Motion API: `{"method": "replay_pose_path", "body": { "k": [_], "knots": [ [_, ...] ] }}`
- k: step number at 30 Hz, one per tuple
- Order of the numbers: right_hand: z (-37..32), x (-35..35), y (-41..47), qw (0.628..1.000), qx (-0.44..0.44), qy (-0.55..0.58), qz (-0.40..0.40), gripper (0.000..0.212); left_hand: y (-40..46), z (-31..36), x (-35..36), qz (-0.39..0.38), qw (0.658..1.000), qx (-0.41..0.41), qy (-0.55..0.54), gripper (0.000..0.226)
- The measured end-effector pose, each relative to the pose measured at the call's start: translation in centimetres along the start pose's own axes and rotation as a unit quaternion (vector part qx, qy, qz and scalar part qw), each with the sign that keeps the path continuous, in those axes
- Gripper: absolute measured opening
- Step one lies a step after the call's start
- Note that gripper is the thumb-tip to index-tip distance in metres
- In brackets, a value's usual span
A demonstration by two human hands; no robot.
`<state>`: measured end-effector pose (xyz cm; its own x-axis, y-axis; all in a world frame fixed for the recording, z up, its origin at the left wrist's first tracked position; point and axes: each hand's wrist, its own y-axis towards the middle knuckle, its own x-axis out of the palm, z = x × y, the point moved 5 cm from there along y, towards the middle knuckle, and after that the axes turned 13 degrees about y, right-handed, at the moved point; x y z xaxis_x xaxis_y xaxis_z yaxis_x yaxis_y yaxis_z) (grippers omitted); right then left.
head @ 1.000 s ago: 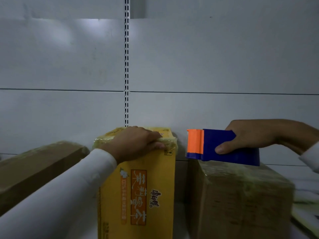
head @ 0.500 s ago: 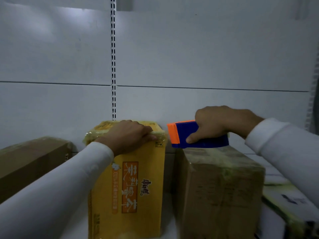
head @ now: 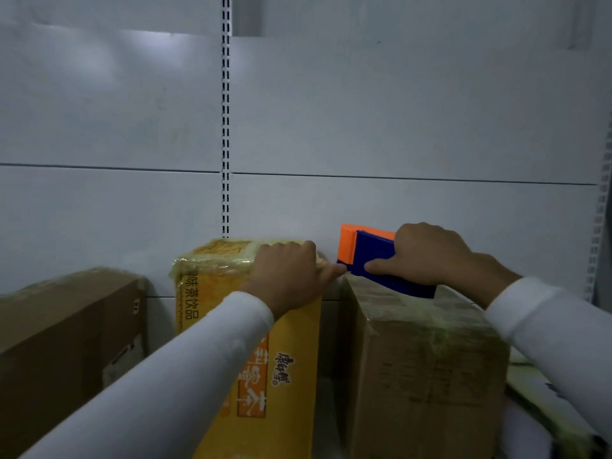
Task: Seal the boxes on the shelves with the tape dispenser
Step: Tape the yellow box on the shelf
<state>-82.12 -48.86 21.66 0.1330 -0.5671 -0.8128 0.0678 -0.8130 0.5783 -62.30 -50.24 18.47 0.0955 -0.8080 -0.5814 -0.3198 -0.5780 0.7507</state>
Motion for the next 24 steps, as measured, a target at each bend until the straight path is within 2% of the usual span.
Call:
{"method": "replay_pose_path", "body": {
  "k": [4, 8, 10, 13, 15, 17, 19, 21, 23, 24],
  "knots": [
    [1.1, -0.1, -0.7, 0.998, 0.007, 0.058, -0.011, 0.062, -0.3, 0.3, -0.2, 0.027, 0.999, -0.019, 0.001, 0.048],
    [1.3, -0.7, -1.4, 0.986, -0.023, 0.162, -0.034, 0.062, -0.5, -1.2, -0.9, 0.028, 0.996, 0.07, -0.051, 0.048],
    [0.7, -1.0, -2.0, 0.967, -0.064, 0.237, -0.064, 0.06, -1.6, -2.0, -1.5, 0.016, 0.99, 0.104, -0.098, 0.047],
    [-0.1, -1.1, -3.1, 0.938, -0.107, 0.309, -0.113, 0.056, -3.6, -5.1, -1.8, -0.019, 0.981, 0.094, -0.169, 0.048],
    [-0.3, -1.1, -3.4, 0.934, -0.114, 0.317, -0.122, 0.058, -4.6, -8.0, -2.0, -0.053, 0.976, 0.099, -0.185, 0.049],
    [-0.7, -1.3, -3.5, 0.931, -0.12, 0.321, -0.128, 0.058, -5.7, -11.1, -2.5, -0.089, 0.972, 0.1, -0.194, 0.04],
    [-1.2, -1.3, -3.7, 0.927, -0.121, 0.327, -0.138, 0.055, -6.9, -13.8, -3.0, -0.088, 0.972, 0.07, -0.205, 0.031],
    [-1.9, -1.2, -3.9, 0.924, -0.122, 0.334, -0.142, 0.052, -8.1, -16.0, -2.9, -0.093, 0.984, 0.025, -0.149, 0.031],
    [-2.6, -1.1, -4.1, 0.923, -0.125, 0.335, -0.143, 0.052, -8.8, -17.0, -2.6, -0.126, 0.99, -0.045, -0.041, 0.032],
    [-3.0, -1.0, -4.2, 0.923, -0.127, 0.334, -0.144, 0.053, -8.9, -17.1, -2.7, -0.116, 0.99, -0.077, 0.001, 0.034]
  ]
}}
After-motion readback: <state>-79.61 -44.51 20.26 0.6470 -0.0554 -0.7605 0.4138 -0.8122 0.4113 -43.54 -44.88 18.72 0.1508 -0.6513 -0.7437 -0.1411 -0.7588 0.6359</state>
